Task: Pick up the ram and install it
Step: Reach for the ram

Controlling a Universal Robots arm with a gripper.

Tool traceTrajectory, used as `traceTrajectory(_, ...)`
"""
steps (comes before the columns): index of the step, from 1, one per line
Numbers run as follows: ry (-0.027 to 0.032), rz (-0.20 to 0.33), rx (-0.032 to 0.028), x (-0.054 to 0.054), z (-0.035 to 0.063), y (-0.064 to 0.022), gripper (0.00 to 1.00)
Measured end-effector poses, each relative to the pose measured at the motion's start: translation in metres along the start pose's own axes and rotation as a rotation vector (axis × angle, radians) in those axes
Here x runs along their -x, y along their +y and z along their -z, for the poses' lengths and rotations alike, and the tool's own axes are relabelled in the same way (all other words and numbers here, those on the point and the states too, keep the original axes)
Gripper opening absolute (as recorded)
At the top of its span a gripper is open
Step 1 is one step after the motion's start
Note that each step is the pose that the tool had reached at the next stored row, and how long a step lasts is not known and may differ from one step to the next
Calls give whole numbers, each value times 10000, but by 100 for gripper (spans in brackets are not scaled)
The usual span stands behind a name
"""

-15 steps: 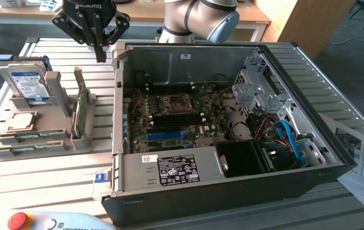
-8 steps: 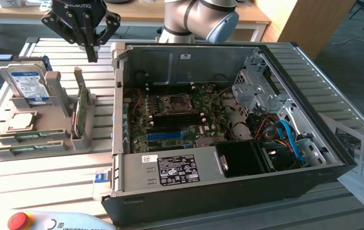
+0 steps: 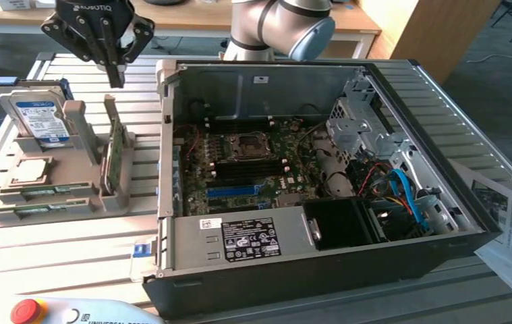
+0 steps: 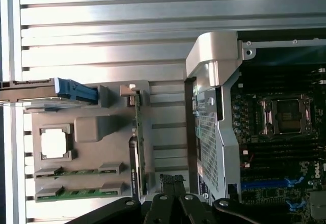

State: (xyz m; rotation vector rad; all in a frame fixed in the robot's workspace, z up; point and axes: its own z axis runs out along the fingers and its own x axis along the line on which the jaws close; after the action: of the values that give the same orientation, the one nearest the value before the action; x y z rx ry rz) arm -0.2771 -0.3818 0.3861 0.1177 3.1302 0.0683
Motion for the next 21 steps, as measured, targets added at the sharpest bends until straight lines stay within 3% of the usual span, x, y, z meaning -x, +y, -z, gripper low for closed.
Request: traceTrajectory(21,130,-7,-11,-527,-24,-10,11)
